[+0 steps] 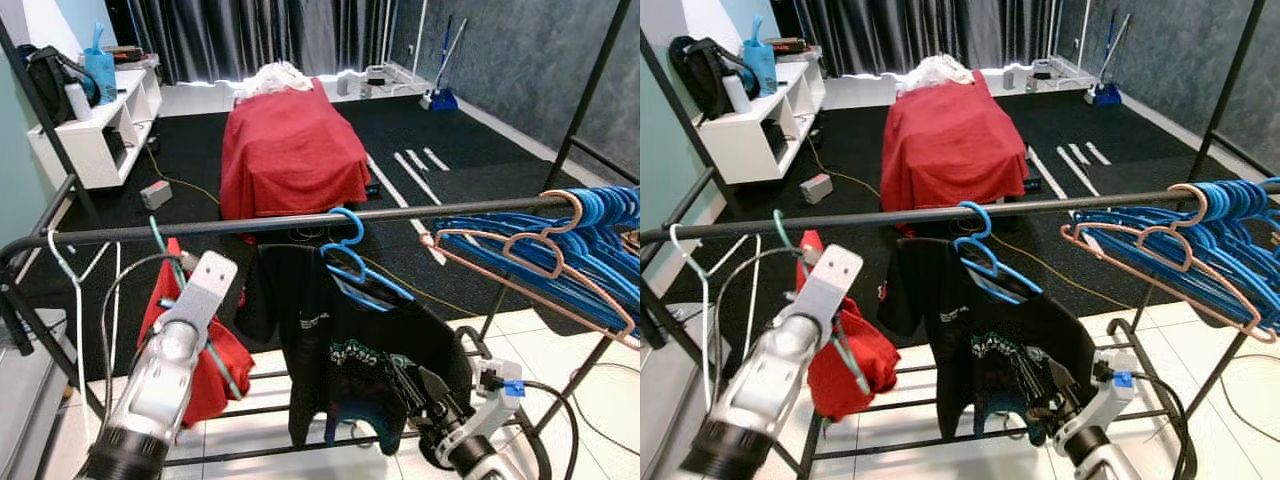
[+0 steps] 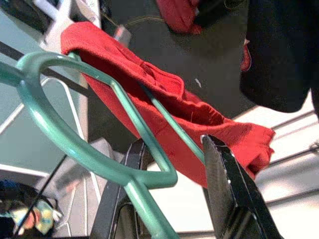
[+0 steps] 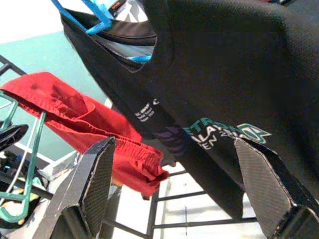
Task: Hang hanger
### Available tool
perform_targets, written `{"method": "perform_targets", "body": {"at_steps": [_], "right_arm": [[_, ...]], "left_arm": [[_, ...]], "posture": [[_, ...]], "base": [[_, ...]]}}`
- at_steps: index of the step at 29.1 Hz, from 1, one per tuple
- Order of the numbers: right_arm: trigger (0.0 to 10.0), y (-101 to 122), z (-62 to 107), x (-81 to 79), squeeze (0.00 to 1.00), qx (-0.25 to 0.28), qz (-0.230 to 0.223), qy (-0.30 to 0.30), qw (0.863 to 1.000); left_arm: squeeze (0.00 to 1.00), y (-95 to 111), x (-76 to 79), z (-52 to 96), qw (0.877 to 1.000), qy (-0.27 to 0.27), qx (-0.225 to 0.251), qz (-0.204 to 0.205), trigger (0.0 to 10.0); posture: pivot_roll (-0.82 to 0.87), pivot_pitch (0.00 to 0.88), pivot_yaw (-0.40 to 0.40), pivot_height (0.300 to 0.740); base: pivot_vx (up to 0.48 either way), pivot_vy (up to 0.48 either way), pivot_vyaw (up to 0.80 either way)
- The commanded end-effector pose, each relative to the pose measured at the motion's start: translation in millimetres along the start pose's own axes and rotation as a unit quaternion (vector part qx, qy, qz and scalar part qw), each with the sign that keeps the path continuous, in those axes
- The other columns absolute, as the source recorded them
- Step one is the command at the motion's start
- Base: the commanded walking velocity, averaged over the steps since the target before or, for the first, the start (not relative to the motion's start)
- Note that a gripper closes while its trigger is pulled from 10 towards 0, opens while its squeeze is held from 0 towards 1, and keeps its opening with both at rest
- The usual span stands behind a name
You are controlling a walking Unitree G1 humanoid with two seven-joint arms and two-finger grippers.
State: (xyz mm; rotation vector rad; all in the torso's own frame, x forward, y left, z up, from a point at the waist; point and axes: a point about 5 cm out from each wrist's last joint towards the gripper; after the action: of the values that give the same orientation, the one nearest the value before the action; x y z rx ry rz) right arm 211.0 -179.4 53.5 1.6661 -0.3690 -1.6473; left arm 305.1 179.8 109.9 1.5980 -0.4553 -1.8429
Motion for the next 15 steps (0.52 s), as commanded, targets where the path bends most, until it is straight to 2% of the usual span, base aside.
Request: {"method": "perform_targets", "body": {"at_steps": [1,10,13,14,15], "right_arm": [[10.0,-1,0.1,2.3,0.00,-0.004,-0.007,-0.003,1.000],[10.0,-1,-0.4,2.5,0.00,-0.004,-0.007,-0.003,1.000],[10.0,0,-0.9,3.0,0.00,-0.005,-0.006,-0.003,1.000],[10.0,0,-0.9,3.0,0.00,-0.005,-0.006,-0.003,1.000],[10.0,0,-1.3,3.4,0.00,-0.005,-0.006,-0.003,1.000]], "left_arm": [[0.00,-3,-1.9,2.0,0.999,0.032,0.020,-0.019,0.0],[0.00,-5,2.6,8.8,0.996,0.057,0.061,-0.016,0.0],[0.00,2,5.4,16.9,0.990,0.078,0.119,0.001,0.0],[0.00,2,5.4,16.9,0.990,0.078,0.119,0.001,0.0],[0.00,11,5.3,19.3,0.985,0.089,0.148,0.014,0.0]], "posture": [[-0.20,0.000,-0.011,0.740],[-0.20,0.000,-0.010,0.740],[-0.20,0.000,-0.017,0.740],[-0.20,0.000,-0.017,0.740],[-0.20,0.000,-0.020,0.740]], "base": [[0.000,0.000,0.00],[0.000,0.000,0.00],[0.000,0.000,0.00],[0.000,0.000,0.00],[0.000,0.000,0.00]]}}
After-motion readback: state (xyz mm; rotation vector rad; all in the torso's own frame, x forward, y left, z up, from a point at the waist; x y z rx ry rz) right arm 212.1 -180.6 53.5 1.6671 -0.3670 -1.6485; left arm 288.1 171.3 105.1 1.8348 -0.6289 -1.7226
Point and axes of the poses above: a point about 5 cm out from each wrist's last joint towards the gripper, its own z axis pointing back from the gripper into the wrist, its own y axis along the axis of the wrist's last joint, x = y × z, and after that the axes turned 14 degrees about -z, right-handed
